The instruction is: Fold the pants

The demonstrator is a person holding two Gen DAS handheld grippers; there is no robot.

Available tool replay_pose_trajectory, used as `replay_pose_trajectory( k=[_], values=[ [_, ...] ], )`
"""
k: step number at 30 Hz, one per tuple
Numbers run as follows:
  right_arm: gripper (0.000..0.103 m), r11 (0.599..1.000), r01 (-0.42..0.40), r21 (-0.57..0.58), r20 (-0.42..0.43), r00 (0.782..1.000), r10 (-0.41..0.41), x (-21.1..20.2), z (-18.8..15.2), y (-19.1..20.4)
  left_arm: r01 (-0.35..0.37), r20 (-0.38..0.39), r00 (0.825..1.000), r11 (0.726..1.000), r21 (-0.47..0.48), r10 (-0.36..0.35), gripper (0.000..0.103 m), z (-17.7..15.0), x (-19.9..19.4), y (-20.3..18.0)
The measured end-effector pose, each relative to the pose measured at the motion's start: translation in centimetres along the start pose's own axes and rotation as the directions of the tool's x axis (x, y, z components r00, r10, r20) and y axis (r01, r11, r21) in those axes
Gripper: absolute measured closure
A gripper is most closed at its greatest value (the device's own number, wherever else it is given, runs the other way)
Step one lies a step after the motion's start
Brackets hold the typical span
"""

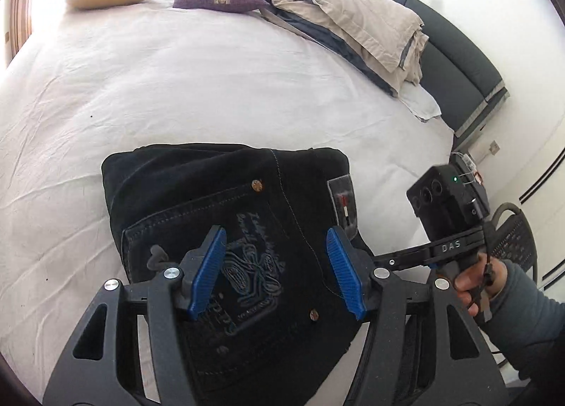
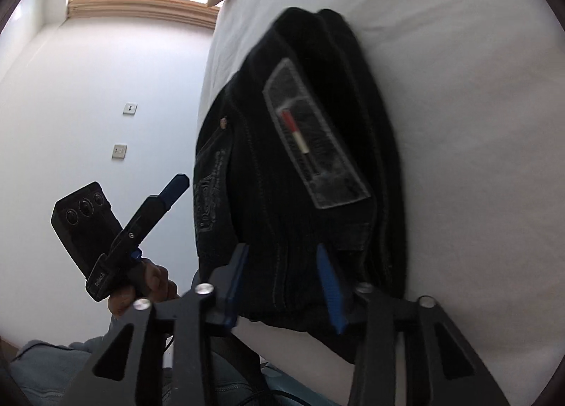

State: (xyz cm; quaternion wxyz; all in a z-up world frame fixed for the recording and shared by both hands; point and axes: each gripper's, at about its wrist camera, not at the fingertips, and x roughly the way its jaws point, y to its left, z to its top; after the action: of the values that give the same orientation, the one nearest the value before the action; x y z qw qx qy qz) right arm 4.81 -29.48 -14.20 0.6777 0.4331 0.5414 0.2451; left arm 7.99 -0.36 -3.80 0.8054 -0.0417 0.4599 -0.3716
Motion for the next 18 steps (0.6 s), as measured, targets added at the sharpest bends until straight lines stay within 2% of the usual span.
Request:
replay_pose_trajectory(
  k=[1,2,3,4,6,9,10,12,14,15,16,18],
  values=[
    [0.098,0.999,-0.006,0.041,0.009,1.0,0.006,-0.4,0.0,-0.8,-0.001,-0.014,1.0,1.0,-0.019,0.001,0.045,0.4,0.5,1.0],
    [0.097,0.999,0.0,0.05,0.014,1.0,0.0,-0.8,-0.1,-1.0,-0.012,-0.019,1.0,0.999,-0.038,0.012,0.045,0.7,1.2,1.8],
    [0.091,1.0,0.015,0.017,0.022,1.0,-0.015,-1.3,0.0,-0.3,0.0,-0.012,1.0,0.999,-0.053,-0.001,0.045,0.8,1.1,2.5],
    [0.074,1.0,0.022,-0.019,0.037,0.999,-0.021,-1.8,0.2,0.6,0.027,0.001,1.0,0.998,-0.064,-0.027,0.045,0.7,1.0,3.1],
    [0.051,0.997,-0.027,-0.066,0.082,0.996,0.033,-2.7,1.4,2.6,0.048,0.028,0.999,0.997,-0.067,-0.046,0.045,0.6,0.4,4.1],
    [0.049,0.982,-0.15,-0.114,0.128,0.978,0.165,-2.6,4.7,4.6,0.074,0.056,0.996,0.993,-0.092,-0.069,0.045,0.8,-0.1,5.6],
    [0.049,0.977,-0.174,-0.126,0.128,0.973,0.19,-1.9,5.9,5.2,0.079,0.066,0.995,0.992,-0.094,-0.073,0.045,1.1,-0.3,6.1],
    [0.048,0.979,-0.177,-0.106,0.123,0.974,0.189,0.3,8.0,5.5,0.064,0.071,0.996,0.994,-0.089,-0.058,0.045,1.7,-0.3,6.6],
    [0.051,0.991,-0.13,-0.031,0.117,0.984,0.133,2.4,9.8,4.0,0.067,0.046,0.997,0.991,-0.116,-0.062,0.045,2.2,0.6,7.8],
    [0.065,0.992,-0.125,-0.005,0.116,0.985,0.125,2.9,10.2,2.9,0.072,0.034,0.997,0.987,-0.14,-0.068,0.045,2.4,1.4,8.6],
    [0.083,0.992,-0.123,0.017,0.127,0.985,0.12,2.8,10.6,1.9,0.083,0.03,0.996,0.983,-0.161,-0.08,0.045,2.4,2.0,9.4],
    [0.087,0.988,-0.14,0.071,0.171,0.977,0.127,1.7,10.5,0.5,0.109,0.043,0.994,0.978,-0.179,-0.103,0.045,2.7,2.4,10.3]
  ],
)
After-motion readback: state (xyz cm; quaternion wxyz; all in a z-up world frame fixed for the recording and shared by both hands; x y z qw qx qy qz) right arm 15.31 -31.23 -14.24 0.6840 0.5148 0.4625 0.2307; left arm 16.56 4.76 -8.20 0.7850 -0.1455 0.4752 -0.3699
